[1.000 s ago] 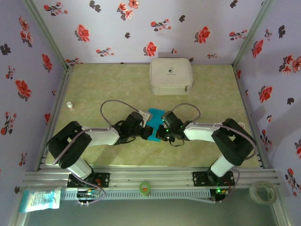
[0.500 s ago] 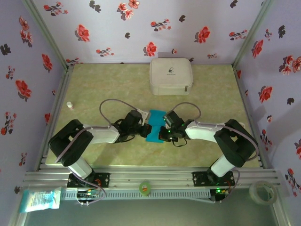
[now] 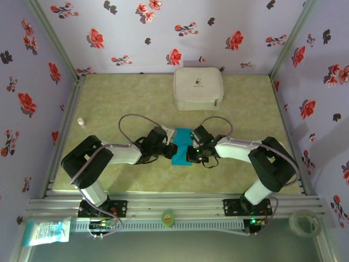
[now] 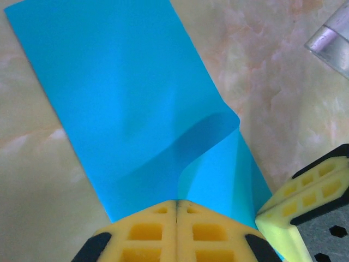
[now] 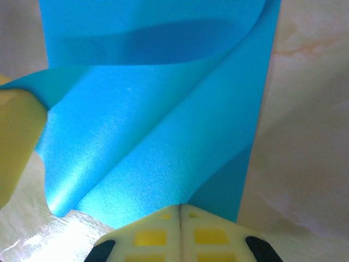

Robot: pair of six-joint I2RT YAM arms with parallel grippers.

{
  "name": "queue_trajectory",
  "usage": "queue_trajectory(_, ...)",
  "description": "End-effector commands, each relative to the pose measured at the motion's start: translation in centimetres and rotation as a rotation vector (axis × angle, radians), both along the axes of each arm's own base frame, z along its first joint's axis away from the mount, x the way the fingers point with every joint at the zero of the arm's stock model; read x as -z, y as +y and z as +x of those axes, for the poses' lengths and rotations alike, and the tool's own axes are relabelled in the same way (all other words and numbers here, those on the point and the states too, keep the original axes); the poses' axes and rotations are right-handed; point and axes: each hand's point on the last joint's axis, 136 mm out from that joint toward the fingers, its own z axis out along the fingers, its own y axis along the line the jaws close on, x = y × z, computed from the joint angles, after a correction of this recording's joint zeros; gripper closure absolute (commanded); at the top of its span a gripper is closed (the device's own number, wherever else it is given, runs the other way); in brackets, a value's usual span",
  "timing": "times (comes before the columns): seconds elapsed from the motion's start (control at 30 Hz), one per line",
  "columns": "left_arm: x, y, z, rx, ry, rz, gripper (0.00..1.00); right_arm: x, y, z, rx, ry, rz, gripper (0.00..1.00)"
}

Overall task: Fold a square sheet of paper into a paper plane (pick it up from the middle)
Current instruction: Fold the triangle a second time at the center of the table.

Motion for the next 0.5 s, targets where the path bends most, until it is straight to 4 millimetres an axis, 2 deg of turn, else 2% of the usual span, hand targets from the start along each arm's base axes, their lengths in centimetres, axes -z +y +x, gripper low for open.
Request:
queue_trajectory(0.0,-0.32,-0.73,0.89,0.024,-0.031,-0.008,1.0,2.39,-2.72,-1.63,-0.006,0.082,-0.129,0.99)
queue_trajectory(0.47,0.54,-0.42,1.58,0.01,-0.028,0.03,1.0,2.47,-2.76,-1.56,-0.007,0.091,-0.132,0.99)
